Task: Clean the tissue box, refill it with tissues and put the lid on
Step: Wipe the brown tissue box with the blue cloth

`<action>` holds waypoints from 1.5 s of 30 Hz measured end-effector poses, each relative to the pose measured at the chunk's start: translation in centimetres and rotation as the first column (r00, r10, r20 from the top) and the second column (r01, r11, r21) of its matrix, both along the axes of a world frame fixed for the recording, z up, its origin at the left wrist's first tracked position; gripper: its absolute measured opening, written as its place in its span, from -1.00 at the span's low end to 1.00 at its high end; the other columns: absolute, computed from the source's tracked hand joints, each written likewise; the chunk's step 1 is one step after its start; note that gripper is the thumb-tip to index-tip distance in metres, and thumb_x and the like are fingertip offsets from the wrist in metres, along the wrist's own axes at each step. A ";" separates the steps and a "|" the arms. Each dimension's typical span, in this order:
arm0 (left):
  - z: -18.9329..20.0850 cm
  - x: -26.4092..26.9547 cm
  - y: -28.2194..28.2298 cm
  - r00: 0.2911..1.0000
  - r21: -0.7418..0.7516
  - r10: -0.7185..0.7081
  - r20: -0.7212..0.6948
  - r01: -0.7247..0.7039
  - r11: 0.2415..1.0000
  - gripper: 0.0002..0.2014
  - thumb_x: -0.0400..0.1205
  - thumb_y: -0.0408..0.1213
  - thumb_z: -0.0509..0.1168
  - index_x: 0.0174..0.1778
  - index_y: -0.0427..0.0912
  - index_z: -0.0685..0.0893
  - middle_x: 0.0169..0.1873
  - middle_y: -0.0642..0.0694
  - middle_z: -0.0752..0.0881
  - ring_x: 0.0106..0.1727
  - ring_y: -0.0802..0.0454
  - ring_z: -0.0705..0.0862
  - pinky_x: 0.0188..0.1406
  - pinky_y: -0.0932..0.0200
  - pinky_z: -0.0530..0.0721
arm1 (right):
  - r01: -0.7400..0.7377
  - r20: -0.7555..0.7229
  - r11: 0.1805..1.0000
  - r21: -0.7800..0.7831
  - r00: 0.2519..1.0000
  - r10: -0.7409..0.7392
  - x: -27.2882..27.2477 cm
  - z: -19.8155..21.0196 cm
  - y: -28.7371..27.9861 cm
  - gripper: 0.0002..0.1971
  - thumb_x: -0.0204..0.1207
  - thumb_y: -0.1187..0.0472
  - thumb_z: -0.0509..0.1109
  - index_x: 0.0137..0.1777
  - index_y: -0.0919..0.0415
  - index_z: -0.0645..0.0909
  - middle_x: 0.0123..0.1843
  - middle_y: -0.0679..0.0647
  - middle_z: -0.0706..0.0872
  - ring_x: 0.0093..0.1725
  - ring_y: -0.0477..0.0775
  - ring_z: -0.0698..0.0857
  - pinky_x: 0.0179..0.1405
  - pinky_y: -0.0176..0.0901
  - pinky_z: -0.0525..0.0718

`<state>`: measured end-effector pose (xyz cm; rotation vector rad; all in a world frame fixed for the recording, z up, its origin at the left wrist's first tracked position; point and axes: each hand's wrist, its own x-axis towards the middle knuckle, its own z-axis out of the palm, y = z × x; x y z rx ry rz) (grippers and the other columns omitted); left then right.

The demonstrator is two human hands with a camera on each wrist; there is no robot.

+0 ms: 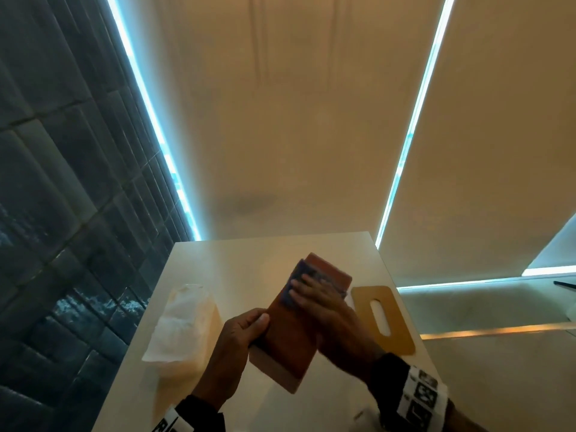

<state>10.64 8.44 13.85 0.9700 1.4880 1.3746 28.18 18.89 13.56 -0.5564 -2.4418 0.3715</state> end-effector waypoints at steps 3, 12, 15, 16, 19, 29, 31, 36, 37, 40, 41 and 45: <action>0.4 -0.5 -0.2 0.999 0.010 0.028 0.032 -0.029 1.000 -0.72 0.69 -0.29 0.18 -0.06 -0.16 0.83 -0.14 -0.29 0.83 -0.05 -0.21 0.76 -0.01 -0.05 0.68 | -0.383 0.073 0.920 0.079 0.923 0.377 0.1 -0.7 -3.3 -0.45 0.59 0.22 0.23 0.58 0.10 0.26 0.60 0.06 0.34 0.69 -0.02 0.12 0.69 -0.03 -0.01; 0.2 0.4 -0.9 1.000 -0.036 0.018 0.019 -0.017 0.999 -0.77 0.57 -0.12 0.33 -0.07 -0.12 0.85 -0.10 -0.19 0.86 0.04 -0.15 0.78 0.15 -0.03 0.65 | 0.266 -0.026 0.927 -0.265 0.959 -0.283 1.6 -0.3 5.4 -0.50 0.62 0.49 0.23 0.52 0.14 0.45 0.53 0.12 0.50 0.52 0.09 0.44 0.49 0.16 0.49; 0.4 0.4 -0.4 0.995 -0.049 0.083 0.053 -0.081 0.996 -0.75 0.67 -0.28 0.24 -0.11 -0.18 0.85 -0.13 -0.25 0.86 -0.01 -0.21 0.77 0.07 -0.06 0.65 | 0.029 -0.084 1.000 0.005 0.996 -0.029 0.6 -0.3 1.9 -0.52 0.59 0.35 0.37 0.51 0.15 0.43 0.53 0.10 0.49 0.56 0.04 0.38 0.52 0.16 0.46; 0.4 0.2 -0.3 0.995 -0.048 0.085 0.054 -0.083 0.995 -0.72 0.68 -0.32 0.20 -0.11 -0.19 0.84 -0.14 -0.27 0.85 -0.02 -0.23 0.77 0.05 -0.08 0.64 | -0.094 -0.063 0.994 0.056 0.993 0.098 0.4 -0.5 0.0 -0.55 0.64 0.29 0.32 0.52 0.14 0.40 0.54 0.11 0.46 0.59 0.05 0.36 0.58 0.07 0.38; 0.7 -0.1 -0.6 0.997 -0.035 0.059 0.048 -0.058 0.998 -0.69 0.69 -0.32 0.15 -0.09 -0.14 0.84 -0.14 -0.31 0.84 -0.06 -0.25 0.77 0.01 -0.12 0.67 | -0.347 0.074 0.933 0.094 0.937 0.341 0.3 -1.2 -3.9 -0.46 0.60 0.33 0.27 0.59 0.12 0.31 0.63 0.09 0.35 0.67 0.02 0.20 0.67 -0.13 0.13; 0.4 0.5 -0.4 0.997 -0.055 0.074 0.037 -0.072 0.996 -0.73 0.68 -0.32 0.21 -0.11 -0.18 0.85 -0.13 -0.29 0.84 0.00 -0.26 0.76 0.10 -0.10 0.63 | 0.256 0.012 0.918 -0.301 0.964 -0.265 0.0 -0.2 5.5 -0.47 0.56 0.54 0.22 0.50 0.17 0.48 0.52 0.14 0.51 0.52 0.10 0.43 0.51 0.17 0.44; 0.4 0.4 -0.1 0.994 -0.056 0.098 0.053 -0.095 0.994 -0.73 0.68 -0.33 0.21 -0.11 -0.23 0.83 -0.10 -0.39 0.81 -0.02 -0.27 0.74 0.07 -0.12 0.59 | 0.187 -0.050 0.965 -0.185 0.979 -0.199 -0.9 0.8 2.9 -0.52 0.58 0.45 0.26 0.48 0.13 0.47 0.50 0.15 0.54 0.51 0.11 0.44 0.54 0.19 0.42; 1.0 -0.1 -0.4 0.995 -0.029 0.081 0.060 -0.079 0.996 -0.70 0.68 -0.28 0.16 -0.08 -0.16 0.84 -0.12 -0.34 0.82 0.02 -0.31 0.75 0.09 -0.18 0.65 | -0.262 0.067 0.965 -0.024 0.962 0.263 -0.5 0.9 -2.9 -0.45 0.54 0.15 0.13 0.57 0.09 0.27 0.58 0.13 0.44 0.60 0.17 0.36 0.57 0.12 0.26; 1.1 -0.2 -0.5 0.994 -0.027 0.083 0.072 -0.081 0.996 -0.70 0.68 -0.28 0.16 -0.08 -0.17 0.84 -0.13 -0.34 0.82 0.00 -0.31 0.76 0.08 -0.17 0.64 | -0.280 0.067 0.960 -0.005 0.958 0.280 -0.2 0.9 -1.9 -0.43 0.52 0.19 0.13 0.57 0.08 0.25 0.58 0.14 0.45 0.59 0.20 0.38 0.55 0.17 0.32; 0.9 -0.1 -0.7 0.993 -0.038 0.098 0.058 -0.096 0.995 -0.71 0.68 -0.31 0.19 -0.12 -0.16 0.84 -0.15 -0.32 0.83 -0.09 -0.17 0.76 0.01 -0.08 0.61 | -0.102 0.011 0.995 -0.010 0.995 0.102 0.6 -0.6 2.9 -0.46 0.51 0.32 0.18 0.53 0.08 0.33 0.52 0.16 0.50 0.52 0.19 0.46 0.46 0.25 0.50; 0.9 0.0 -0.7 0.994 -0.040 0.093 0.052 -0.091 0.995 -0.72 0.69 -0.31 0.19 -0.12 -0.15 0.84 -0.14 -0.32 0.83 -0.10 -0.13 0.75 0.01 -0.05 0.60 | 0.025 -0.003 0.995 -0.100 1.000 -0.025 0.5 -0.9 4.4 -0.46 0.53 0.40 0.22 0.51 0.08 0.39 0.52 0.10 0.49 0.51 0.13 0.45 0.45 0.26 0.53; 0.7 0.4 -0.6 0.990 -0.040 0.092 0.109 -0.088 0.995 -0.73 0.68 -0.33 0.20 -0.12 -0.24 0.83 -0.09 -0.42 0.79 -0.07 -0.17 0.72 0.03 -0.06 0.58 | 0.142 -0.026 0.968 -0.205 0.988 -0.150 -1.0 -0.3 3.8 -0.47 0.57 0.48 0.32 0.51 0.15 0.45 0.53 0.13 0.49 0.54 0.09 0.40 0.52 0.20 0.46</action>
